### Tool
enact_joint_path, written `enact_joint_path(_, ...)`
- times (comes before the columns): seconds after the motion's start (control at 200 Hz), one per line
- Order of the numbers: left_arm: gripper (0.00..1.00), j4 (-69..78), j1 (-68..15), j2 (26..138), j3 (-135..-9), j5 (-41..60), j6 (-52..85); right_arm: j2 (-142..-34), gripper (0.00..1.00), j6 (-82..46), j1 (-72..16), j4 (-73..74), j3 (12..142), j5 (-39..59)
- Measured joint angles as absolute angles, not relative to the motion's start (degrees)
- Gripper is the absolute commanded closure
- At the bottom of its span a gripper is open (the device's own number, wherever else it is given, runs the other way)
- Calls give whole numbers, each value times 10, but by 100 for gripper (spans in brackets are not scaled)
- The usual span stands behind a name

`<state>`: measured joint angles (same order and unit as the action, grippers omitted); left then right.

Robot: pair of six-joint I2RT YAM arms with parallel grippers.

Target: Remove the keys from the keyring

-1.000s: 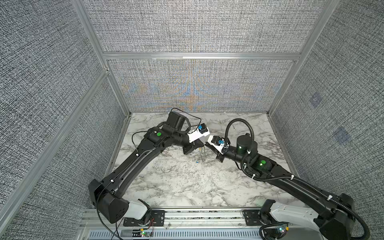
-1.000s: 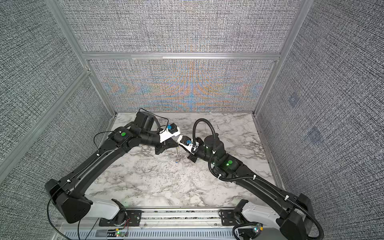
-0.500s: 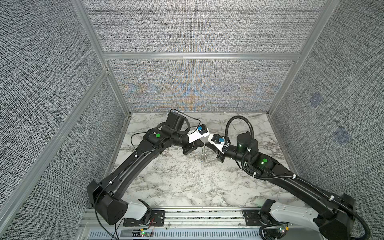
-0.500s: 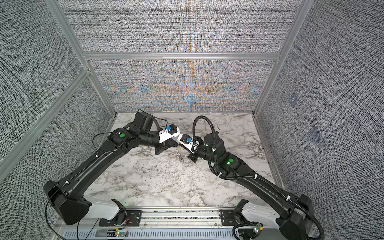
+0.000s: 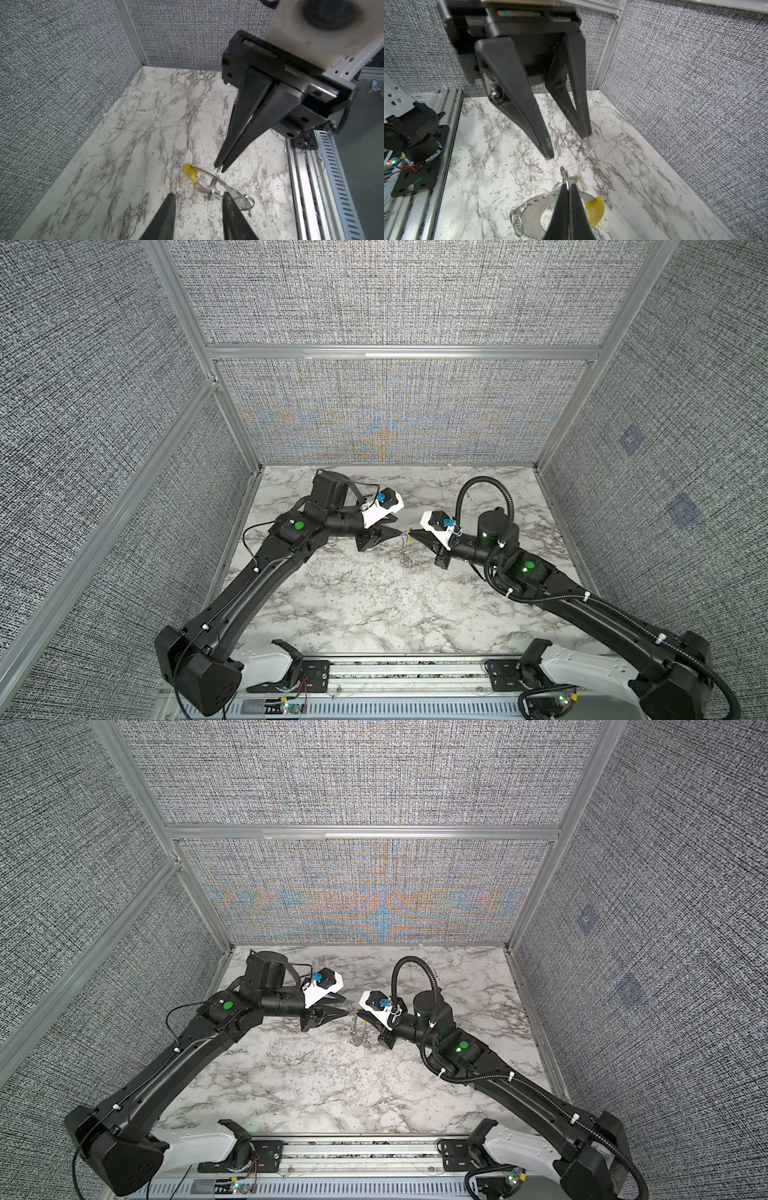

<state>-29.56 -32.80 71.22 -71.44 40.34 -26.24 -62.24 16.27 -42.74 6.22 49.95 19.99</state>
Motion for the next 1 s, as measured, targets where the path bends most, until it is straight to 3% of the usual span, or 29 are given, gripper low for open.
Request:
enact_joint_path(0.525,61,-9,-317,627,-524,472,-117,-616,100,126,-417,168,456,252)
enact_joint_path(1.001,76,65,-316,635,-498,516,-74,-616,100,106,-412,208,453,286)
